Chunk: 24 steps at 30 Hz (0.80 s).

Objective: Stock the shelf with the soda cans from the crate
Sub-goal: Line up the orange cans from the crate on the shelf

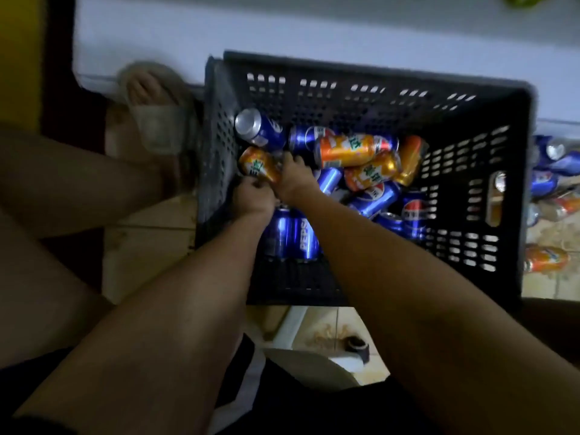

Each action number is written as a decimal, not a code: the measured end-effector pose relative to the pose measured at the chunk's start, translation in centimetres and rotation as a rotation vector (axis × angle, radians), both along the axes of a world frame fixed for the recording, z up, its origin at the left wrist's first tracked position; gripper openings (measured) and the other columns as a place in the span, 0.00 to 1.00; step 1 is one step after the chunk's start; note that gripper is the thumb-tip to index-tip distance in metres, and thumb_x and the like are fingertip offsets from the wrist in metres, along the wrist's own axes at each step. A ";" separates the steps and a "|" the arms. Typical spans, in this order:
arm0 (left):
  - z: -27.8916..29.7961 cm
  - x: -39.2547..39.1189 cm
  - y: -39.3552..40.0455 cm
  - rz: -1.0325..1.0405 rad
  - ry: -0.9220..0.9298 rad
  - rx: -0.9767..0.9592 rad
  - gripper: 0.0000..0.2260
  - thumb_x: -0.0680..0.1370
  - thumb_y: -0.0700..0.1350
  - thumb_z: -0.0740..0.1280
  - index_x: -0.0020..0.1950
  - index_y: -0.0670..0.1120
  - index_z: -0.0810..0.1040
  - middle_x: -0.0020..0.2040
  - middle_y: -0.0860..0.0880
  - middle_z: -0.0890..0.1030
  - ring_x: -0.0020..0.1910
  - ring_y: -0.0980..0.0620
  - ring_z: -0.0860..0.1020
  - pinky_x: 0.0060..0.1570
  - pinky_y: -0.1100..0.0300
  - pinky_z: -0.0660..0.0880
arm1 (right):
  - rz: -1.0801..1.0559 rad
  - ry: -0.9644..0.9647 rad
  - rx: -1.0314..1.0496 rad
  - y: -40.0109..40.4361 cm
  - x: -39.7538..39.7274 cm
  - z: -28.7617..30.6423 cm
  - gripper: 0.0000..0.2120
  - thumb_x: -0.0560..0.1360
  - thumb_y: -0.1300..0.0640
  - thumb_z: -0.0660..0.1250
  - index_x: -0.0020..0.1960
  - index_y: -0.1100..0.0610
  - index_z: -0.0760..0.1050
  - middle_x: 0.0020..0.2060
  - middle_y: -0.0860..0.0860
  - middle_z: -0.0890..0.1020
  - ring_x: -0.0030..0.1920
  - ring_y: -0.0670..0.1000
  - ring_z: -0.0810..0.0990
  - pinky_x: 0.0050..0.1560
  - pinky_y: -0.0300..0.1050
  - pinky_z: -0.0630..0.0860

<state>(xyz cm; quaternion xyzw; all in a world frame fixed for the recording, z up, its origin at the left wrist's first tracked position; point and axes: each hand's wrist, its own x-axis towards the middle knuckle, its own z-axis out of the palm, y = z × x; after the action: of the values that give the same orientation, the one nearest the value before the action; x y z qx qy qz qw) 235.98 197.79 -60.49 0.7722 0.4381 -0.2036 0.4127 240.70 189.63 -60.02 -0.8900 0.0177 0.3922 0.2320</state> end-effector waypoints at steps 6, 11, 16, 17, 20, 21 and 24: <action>-2.5 0.7 0.5 0.106 -0.036 -0.008 0.12 0.77 0.39 0.63 0.59 0.38 0.77 0.58 0.38 0.80 0.57 0.41 0.78 0.55 0.54 0.73 | 0.043 0.062 0.009 2.1 1.6 -3.9 0.35 0.77 0.53 0.67 0.77 0.59 0.53 0.73 0.62 0.62 0.73 0.64 0.64 0.71 0.54 0.60; -3.0 1.5 0.4 0.109 0.007 -0.022 0.12 0.78 0.41 0.63 0.60 0.39 0.77 0.58 0.39 0.80 0.57 0.41 0.78 0.54 0.56 0.72 | 0.017 0.073 0.037 1.5 2.5 -4.5 0.33 0.77 0.52 0.68 0.75 0.61 0.56 0.70 0.62 0.67 0.70 0.62 0.68 0.69 0.52 0.65; -2.6 0.9 0.3 0.150 -0.043 0.002 0.11 0.78 0.40 0.64 0.59 0.39 0.78 0.58 0.39 0.81 0.58 0.41 0.77 0.56 0.56 0.72 | -0.015 0.084 0.031 -0.7 2.1 -2.8 0.30 0.75 0.49 0.71 0.71 0.60 0.67 0.66 0.59 0.75 0.67 0.59 0.74 0.64 0.46 0.71; -2.4 0.8 0.3 0.137 -0.028 0.013 0.11 0.79 0.42 0.64 0.60 0.39 0.78 0.59 0.39 0.80 0.59 0.41 0.77 0.56 0.56 0.72 | -0.037 0.095 0.043 -1.3 1.8 -2.4 0.31 0.74 0.49 0.71 0.72 0.60 0.67 0.66 0.59 0.75 0.66 0.59 0.75 0.64 0.46 0.72; -1.3 0.6 0.8 0.087 0.009 0.003 0.13 0.80 0.44 0.64 0.62 0.41 0.78 0.62 0.41 0.80 0.60 0.42 0.77 0.56 0.58 0.71 | -0.108 0.134 0.124 -2.3 1.0 -0.4 0.34 0.72 0.47 0.74 0.72 0.59 0.67 0.65 0.57 0.77 0.65 0.58 0.76 0.65 0.46 0.73; -0.7 0.6 1.0 0.074 0.007 -0.008 0.13 0.80 0.44 0.64 0.62 0.41 0.78 0.62 0.41 0.80 0.60 0.42 0.77 0.57 0.57 0.72 | -0.150 0.154 0.156 -2.7 0.8 0.4 0.34 0.70 0.48 0.75 0.71 0.59 0.69 0.63 0.56 0.78 0.64 0.57 0.77 0.64 0.46 0.74; 1.0 0.7 1.0 -0.006 -0.028 -0.022 0.13 0.78 0.43 0.63 0.60 0.41 0.80 0.59 0.39 0.81 0.58 0.40 0.78 0.58 0.51 0.75 | -0.336 0.200 0.344 -4.6 0.2 2.6 0.21 0.73 0.59 0.74 0.62 0.64 0.74 0.52 0.53 0.81 0.52 0.51 0.80 0.42 0.36 0.80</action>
<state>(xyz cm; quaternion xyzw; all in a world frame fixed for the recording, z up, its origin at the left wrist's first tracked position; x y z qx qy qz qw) 236.73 198.81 -59.46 0.7716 0.4276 -0.1991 0.4267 240.92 184.99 -57.41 -0.7786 0.1210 0.4317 0.4390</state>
